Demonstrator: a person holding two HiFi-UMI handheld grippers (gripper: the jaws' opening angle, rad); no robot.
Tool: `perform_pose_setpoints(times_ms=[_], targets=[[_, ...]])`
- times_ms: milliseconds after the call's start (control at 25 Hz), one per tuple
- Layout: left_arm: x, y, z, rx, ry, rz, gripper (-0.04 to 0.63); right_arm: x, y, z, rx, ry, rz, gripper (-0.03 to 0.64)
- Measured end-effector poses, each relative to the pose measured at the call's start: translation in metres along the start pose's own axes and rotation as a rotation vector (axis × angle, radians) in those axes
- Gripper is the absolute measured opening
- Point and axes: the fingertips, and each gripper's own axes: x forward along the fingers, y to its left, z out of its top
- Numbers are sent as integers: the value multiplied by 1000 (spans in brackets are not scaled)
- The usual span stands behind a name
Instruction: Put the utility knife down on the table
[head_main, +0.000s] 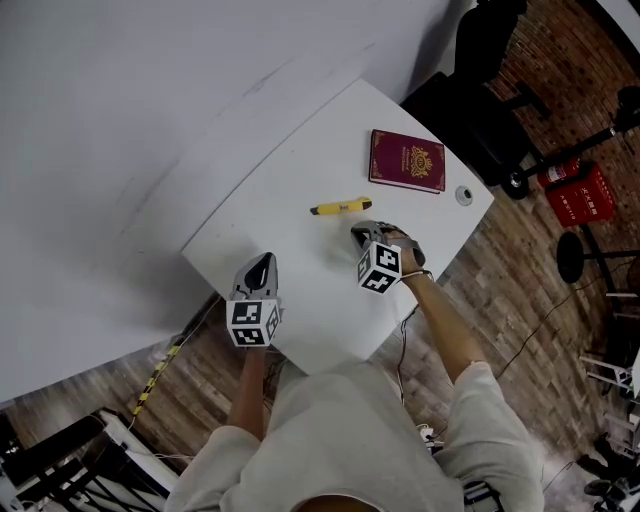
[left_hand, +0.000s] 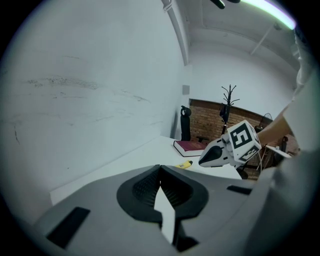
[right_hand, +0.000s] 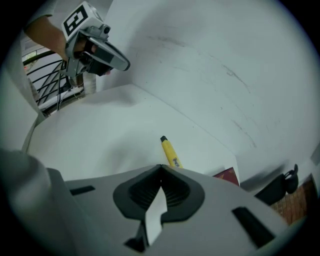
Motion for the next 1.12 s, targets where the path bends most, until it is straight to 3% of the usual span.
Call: perform_pose_setpoints(times_ms=[800,1120], targets=[[-29,-38,52,105,-102,-35,8,-129,-18,-9,600,-298,-217,-2],[-43,-50,61,114,-128,-28,8,-181,-22,-25,706,-372,-324,-2]])
